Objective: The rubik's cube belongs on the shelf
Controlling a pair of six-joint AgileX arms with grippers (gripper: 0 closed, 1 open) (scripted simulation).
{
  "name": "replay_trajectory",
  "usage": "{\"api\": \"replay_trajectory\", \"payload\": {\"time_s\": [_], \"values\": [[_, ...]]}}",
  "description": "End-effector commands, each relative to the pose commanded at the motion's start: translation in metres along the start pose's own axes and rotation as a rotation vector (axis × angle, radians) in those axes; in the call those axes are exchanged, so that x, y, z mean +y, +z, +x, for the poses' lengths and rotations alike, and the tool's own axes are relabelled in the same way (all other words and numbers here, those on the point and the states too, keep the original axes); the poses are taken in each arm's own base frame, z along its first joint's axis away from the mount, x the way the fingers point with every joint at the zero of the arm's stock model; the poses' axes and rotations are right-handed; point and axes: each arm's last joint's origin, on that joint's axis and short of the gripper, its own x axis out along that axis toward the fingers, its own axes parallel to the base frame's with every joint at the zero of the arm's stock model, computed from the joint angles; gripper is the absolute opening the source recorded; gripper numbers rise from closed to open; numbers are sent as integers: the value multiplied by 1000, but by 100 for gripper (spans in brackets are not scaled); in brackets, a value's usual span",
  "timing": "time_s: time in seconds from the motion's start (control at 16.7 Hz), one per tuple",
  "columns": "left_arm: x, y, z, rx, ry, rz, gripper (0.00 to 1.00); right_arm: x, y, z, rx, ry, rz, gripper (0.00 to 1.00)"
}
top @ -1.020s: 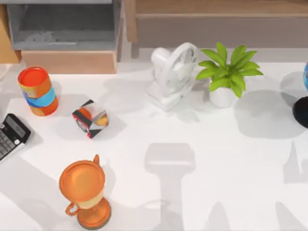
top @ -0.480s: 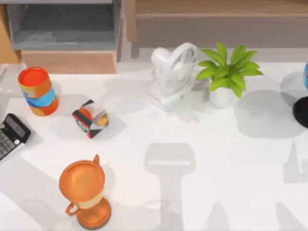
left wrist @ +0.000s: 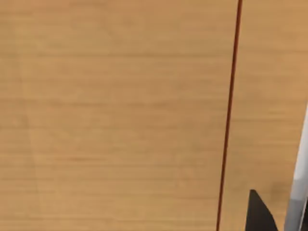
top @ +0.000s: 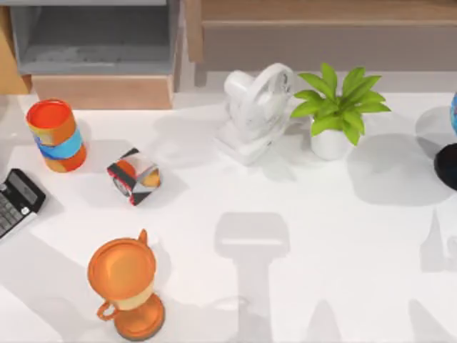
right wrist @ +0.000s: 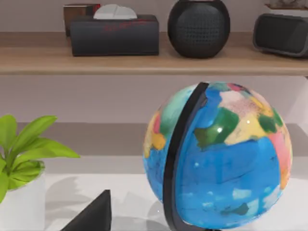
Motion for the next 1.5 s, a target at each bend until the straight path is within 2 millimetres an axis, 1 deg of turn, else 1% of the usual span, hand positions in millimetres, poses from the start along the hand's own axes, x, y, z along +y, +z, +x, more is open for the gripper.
{"api": "replay_trajectory", "payload": {"time_s": [0.42, 0.48, 0.54, 0.6, 0.72, 0.9, 1.02, 1.14, 1.38, 1.5], "values": [[0, 0, 0, 0, 0, 0, 0, 0, 0, 0, 0, 0, 0, 100], [-5, -1, -1, 3, -17, -13, 0, 0, 0, 0, 0, 0, 0, 100], [-4, -2, -2, 2, -15, -12, 0, 0, 0, 0, 0, 0, 0, 100], [-2, -2, -5, 1, -8, -9, 0, 0, 0, 0, 0, 0, 0, 100], [-1, -3, -17, 1, -4, -7, 0, 0, 0, 0, 0, 0, 0, 100], [-12, 0, -44, 3, -45, -29, 0, 0, 0, 0, 0, 0, 0, 100], [-10, 1, -58, 4, -37, -26, 0, 0, 0, 0, 0, 0, 0, 100], [-5, -1, -64, 3, -17, -13, 0, 0, 0, 0, 0, 0, 0, 100], [-6, 0, -63, -2, -20, -13, 0, 0, 0, 0, 0, 0, 0, 100], [-3, -2, -73, -4, -7, -6, 0, 0, 0, 0, 0, 0, 0, 100]]}}
